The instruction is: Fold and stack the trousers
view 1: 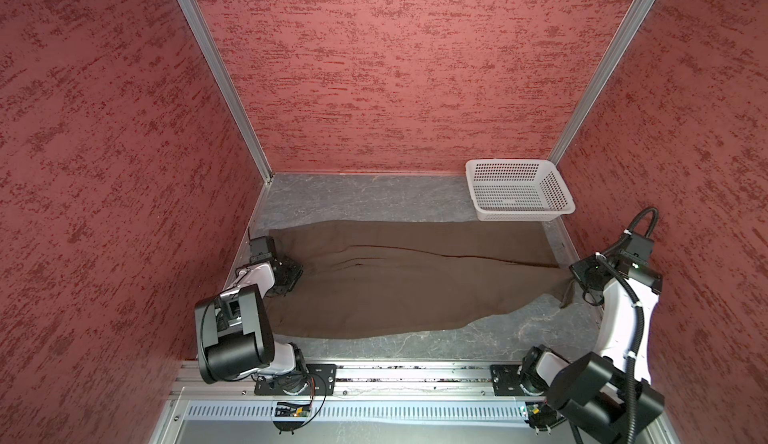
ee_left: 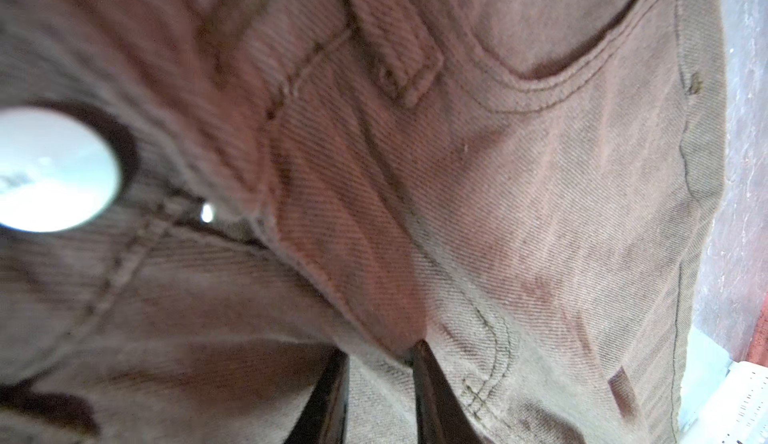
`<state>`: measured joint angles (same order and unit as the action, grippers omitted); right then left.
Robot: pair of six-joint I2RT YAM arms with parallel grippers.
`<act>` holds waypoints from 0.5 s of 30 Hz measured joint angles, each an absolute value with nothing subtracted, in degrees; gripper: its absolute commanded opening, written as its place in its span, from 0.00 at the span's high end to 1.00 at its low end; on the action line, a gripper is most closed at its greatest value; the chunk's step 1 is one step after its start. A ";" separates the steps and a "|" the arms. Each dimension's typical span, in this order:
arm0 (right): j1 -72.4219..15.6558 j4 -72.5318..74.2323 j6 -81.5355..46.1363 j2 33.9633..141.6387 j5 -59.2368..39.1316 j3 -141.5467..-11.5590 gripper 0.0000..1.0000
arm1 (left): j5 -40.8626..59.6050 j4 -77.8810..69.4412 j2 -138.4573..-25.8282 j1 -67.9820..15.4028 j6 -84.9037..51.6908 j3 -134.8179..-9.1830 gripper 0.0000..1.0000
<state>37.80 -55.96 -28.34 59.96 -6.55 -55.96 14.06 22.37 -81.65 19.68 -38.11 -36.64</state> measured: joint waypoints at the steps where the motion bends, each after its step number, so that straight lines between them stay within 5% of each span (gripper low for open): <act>1: 37.91 -56.21 -28.71 59.35 -6.70 -56.10 1.00 | 14.04 22.37 -81.62 19.70 -38.11 -36.64 0.71; 15: 38.48 -62.02 -31.31 54.13 -6.02 -66.26 1.00 | 7.38 24.51 -78.41 21.63 -39.27 -35.55 0.76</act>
